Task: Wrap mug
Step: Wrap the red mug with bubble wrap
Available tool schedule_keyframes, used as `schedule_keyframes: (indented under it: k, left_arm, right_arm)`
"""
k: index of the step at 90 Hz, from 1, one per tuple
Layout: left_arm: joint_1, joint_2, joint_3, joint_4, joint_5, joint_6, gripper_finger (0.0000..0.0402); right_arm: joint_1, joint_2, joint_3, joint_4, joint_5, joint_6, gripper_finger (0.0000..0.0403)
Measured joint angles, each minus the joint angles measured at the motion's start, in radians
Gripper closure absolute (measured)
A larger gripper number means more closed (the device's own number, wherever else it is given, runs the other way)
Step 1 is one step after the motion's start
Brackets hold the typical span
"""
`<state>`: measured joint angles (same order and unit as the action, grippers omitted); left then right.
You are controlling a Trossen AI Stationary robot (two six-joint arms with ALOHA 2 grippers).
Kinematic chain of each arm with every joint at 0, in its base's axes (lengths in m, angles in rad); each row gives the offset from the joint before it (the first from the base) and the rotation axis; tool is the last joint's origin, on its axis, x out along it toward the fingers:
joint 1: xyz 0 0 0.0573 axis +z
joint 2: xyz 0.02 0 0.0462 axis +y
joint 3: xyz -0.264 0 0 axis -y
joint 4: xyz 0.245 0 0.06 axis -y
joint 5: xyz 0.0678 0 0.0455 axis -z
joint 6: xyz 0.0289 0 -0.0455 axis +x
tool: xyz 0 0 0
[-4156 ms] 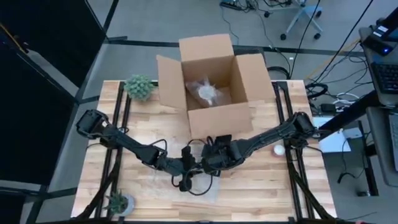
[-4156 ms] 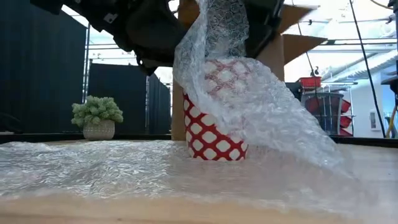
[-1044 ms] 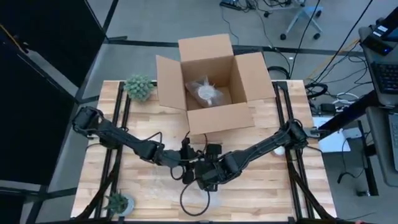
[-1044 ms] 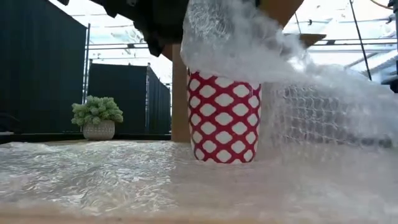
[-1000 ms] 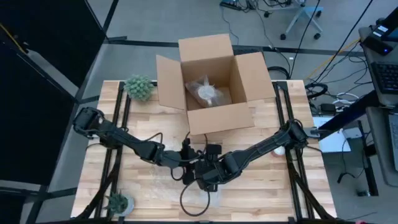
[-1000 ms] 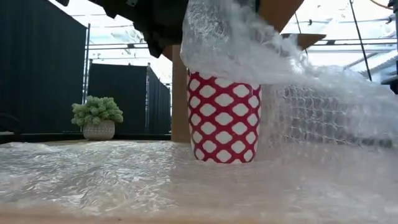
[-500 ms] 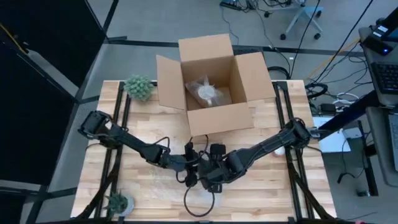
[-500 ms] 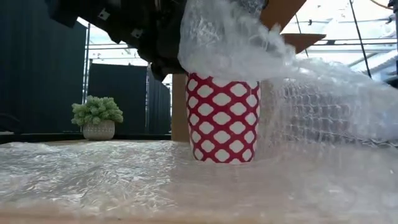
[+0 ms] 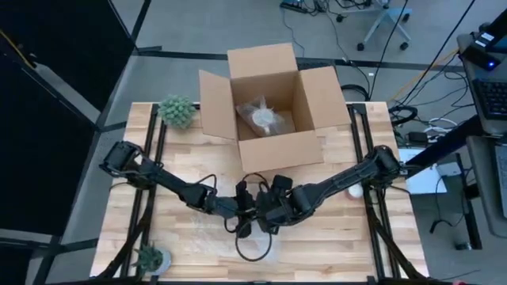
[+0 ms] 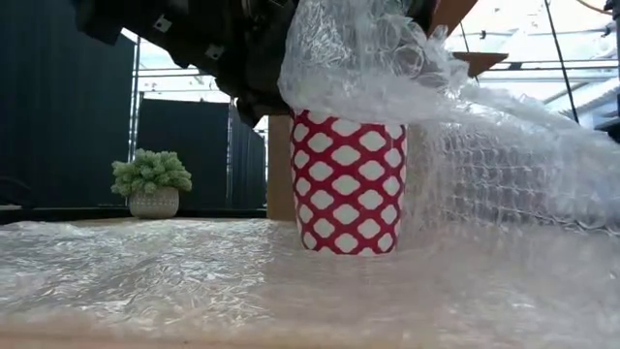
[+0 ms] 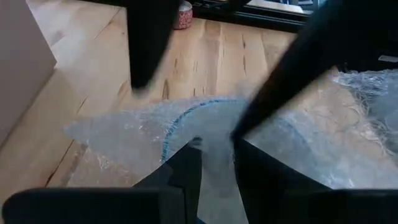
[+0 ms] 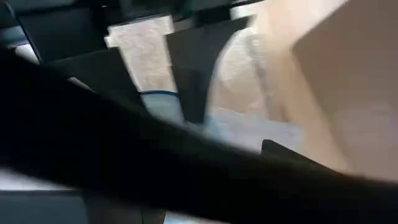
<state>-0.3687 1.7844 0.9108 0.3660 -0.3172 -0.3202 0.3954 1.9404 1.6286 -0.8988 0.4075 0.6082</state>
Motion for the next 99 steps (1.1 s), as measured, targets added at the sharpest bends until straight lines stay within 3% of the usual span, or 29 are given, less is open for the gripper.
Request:
schedule_keyframes:
  k: [22, 54, 67, 86, 99]
  left_arm:
    - [0.0, 0.0, -0.002, -0.003, 0.0, 0.024, 0.032]
    - [-0.006, -0.071, -0.004, -0.081, 0.037, 0.011, 0.032]
    - [-0.035, -0.189, -0.002, -0.292, 0.043, -0.033, 0.032]
    - [-0.093, -0.385, 0.026, -0.82, 0.091, -0.252, 0.032]
    - [-0.149, -0.412, 0.018, -1.154, 0.13, -0.396, 0.032]
  right_arm:
    - [-0.022, -0.006, -0.153, 0.169, -0.008, 0.039, 0.0184]
    - [-0.029, 0.0, -0.183, 0.174, -0.021, 0.037, 0.0184]
    - [-0.029, 0.001, -0.185, 0.17, -0.023, 0.018, 0.0184]
    - [-0.029, 0.002, -0.185, 0.182, -0.021, 0.012, 0.0184]
    - [-0.029, 0.002, -0.186, 0.199, -0.017, 0.001, 0.0184]
